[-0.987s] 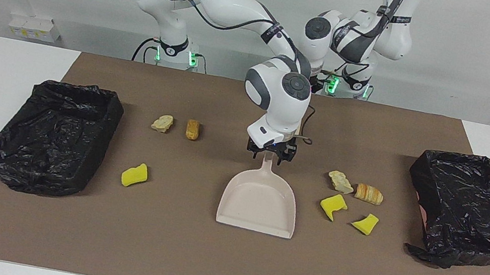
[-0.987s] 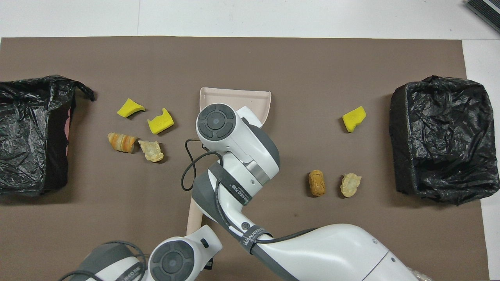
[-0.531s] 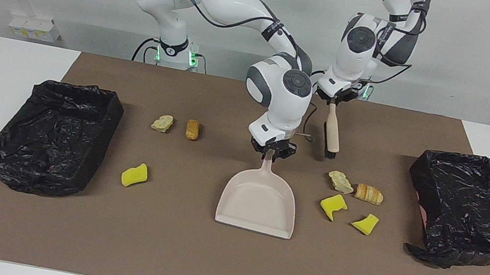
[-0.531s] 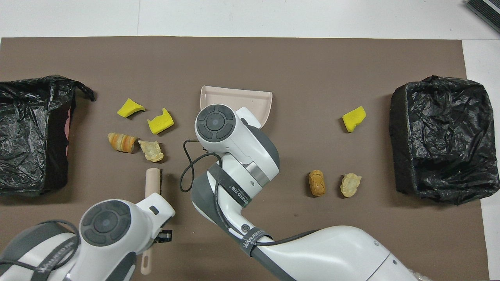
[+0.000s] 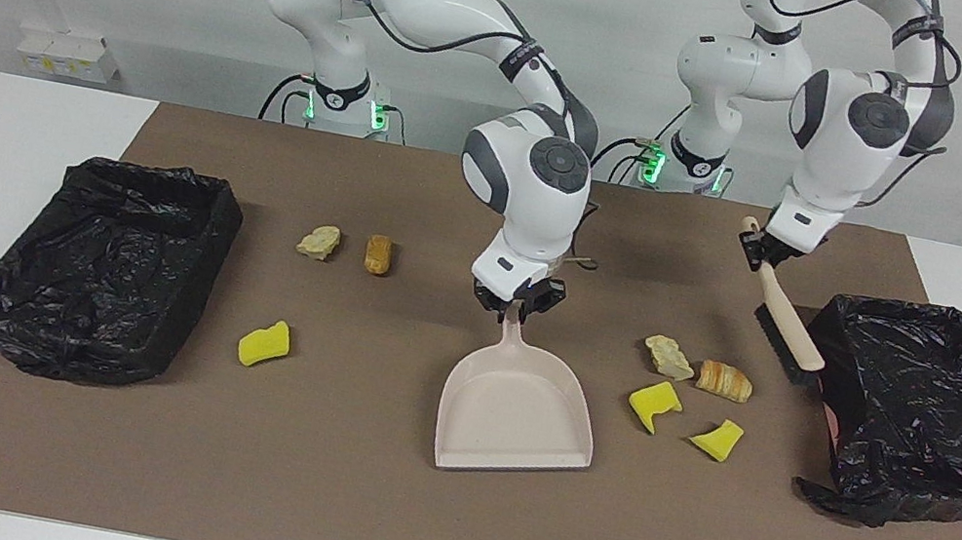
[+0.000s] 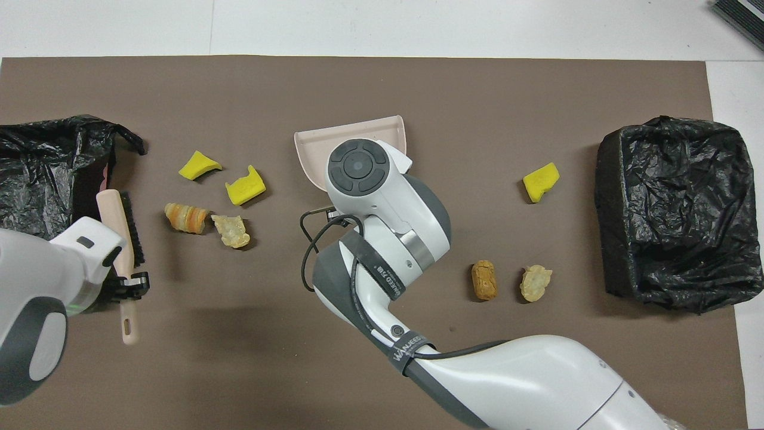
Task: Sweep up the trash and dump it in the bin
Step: 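Lift the brush with the left gripper while the right gripper grasps the dustpan, then sweep the bread and sponge pieces into the dustpan with the left gripper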
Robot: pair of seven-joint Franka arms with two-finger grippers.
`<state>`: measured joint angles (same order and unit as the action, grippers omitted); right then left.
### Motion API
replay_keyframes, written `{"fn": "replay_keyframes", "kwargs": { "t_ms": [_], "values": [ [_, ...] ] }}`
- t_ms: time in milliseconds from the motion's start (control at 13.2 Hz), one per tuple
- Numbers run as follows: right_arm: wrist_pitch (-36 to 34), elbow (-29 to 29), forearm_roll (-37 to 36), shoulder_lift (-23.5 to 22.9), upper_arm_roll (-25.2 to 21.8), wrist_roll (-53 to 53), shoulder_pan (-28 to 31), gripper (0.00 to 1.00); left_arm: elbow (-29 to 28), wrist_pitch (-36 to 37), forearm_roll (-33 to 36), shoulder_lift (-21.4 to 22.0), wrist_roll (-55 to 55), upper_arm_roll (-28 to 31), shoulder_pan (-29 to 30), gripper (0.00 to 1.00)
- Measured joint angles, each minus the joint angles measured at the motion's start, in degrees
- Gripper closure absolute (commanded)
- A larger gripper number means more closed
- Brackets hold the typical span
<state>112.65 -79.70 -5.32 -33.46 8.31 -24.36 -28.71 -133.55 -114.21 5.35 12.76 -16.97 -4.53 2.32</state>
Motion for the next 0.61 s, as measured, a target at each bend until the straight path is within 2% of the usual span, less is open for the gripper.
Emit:
{"fn": "replay_keyframes", "kwargs": {
  "t_ms": [152,304,607],
  "values": [
    [-0.20,-0.01,-0.38,0.66,-0.08,8.50,0.42,1.00,3.11,-2.16,0.00,-6.03,0.00,-0.02,2.33,1.00],
    [-0.55,-0.07,-1.78,0.76,-0.23,17.71,0.81,1.00,5.03,-3.91,-0.02,-10.27,0.26,-0.07,3.48,1.00],
    [-0.96,-0.43,-3.06,0.76,-0.34,36.55,1.66,1.00,5.59,-4.86,-0.17,-12.22,3.74,-1.80,2.10,1.00]
  ]
}}
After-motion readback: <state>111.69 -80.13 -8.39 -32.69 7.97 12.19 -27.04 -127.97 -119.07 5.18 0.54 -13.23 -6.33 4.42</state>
